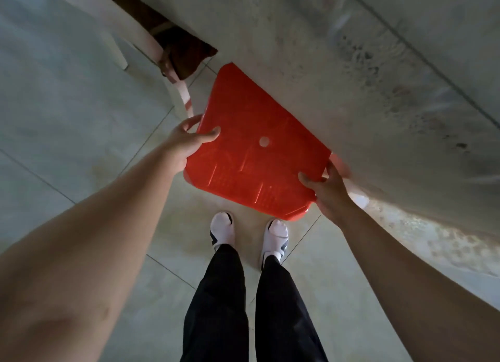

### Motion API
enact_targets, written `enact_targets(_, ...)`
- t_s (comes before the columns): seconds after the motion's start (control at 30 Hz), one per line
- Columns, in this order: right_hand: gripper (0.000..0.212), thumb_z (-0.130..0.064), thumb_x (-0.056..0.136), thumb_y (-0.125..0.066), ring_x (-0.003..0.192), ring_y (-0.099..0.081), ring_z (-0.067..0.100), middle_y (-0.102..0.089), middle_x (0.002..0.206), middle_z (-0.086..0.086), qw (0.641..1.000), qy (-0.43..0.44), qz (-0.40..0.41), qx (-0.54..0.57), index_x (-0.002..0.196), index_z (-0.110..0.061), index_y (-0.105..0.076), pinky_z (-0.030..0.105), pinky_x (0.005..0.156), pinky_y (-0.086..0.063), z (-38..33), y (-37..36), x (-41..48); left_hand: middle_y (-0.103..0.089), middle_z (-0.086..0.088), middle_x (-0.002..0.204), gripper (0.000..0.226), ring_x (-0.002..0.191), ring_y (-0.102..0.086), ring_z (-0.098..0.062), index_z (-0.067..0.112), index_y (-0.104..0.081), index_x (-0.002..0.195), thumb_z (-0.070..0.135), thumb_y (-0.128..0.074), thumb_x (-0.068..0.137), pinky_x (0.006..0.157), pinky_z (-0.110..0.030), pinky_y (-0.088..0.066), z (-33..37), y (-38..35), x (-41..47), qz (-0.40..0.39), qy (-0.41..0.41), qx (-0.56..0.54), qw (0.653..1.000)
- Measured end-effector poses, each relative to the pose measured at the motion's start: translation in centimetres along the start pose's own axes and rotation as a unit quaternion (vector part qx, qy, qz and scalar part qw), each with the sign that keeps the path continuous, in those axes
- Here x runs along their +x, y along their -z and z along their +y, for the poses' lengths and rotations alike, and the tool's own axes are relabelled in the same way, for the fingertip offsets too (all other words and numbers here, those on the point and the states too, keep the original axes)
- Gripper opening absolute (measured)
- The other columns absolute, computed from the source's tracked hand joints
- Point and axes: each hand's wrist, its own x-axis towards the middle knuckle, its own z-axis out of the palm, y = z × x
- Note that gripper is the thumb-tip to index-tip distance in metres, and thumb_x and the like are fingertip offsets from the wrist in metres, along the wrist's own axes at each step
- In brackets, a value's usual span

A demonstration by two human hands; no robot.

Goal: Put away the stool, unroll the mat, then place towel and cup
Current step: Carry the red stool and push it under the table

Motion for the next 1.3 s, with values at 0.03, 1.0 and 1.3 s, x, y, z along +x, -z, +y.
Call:
enact_targets(0.03,0.084,-0.007,0.071,-0.081,0.113,-0.06,0.026,-0.056,0.133,0.008,1.0,-0.002,0.01,-0.001,0.141,-0.024,-0.038,0.054,0.095,-0.05,0.2,0.0,0.2,-0.062,-0.001,0.125,0.078,0.095,-0.063,-0.019,0.035,-0.049,0.135,0.034,-0.083,0.065,0.084,-0.042,-0.048,0.1,-0.2,0.3,0.003,0.002,0.007,1.0)
enact_targets(1.0,0.074,-0.057,0.071,-0.073,0.101,-0.059,0.025,-0.054,0.123,0.008,0.964,-0.227,0.061,0.127,0.125,-0.015,-0.046,0.053,0.084,-0.056,1.2,-3.2,0.6,-0.066,-0.013,0.111,0.065,0.084,-0.065,-0.028,0.01,-0.049,0.115,0.039,-0.082,0.067,0.087,-0.05,-0.053,1.0,-2.7,4.2,0.003,0.135,-0.075,0.988)
enact_targets(1.3,0.034,-0.024,0.082,-0.074,0.072,-0.054,0.014,-0.051,0.081,0.007,0.965,-0.118,0.143,0.187,0.099,-0.006,-0.052,0.038,0.07,-0.061,-0.6,-2.9,2.7,-0.054,-0.01,0.137,0.062,0.115,-0.06,-0.023,0.018,-0.045,0.139,0.008,-0.069,0.084,0.092,-0.035,-0.055,3.3,-4.7,5.4,0.054,0.019,-0.178,0.982)
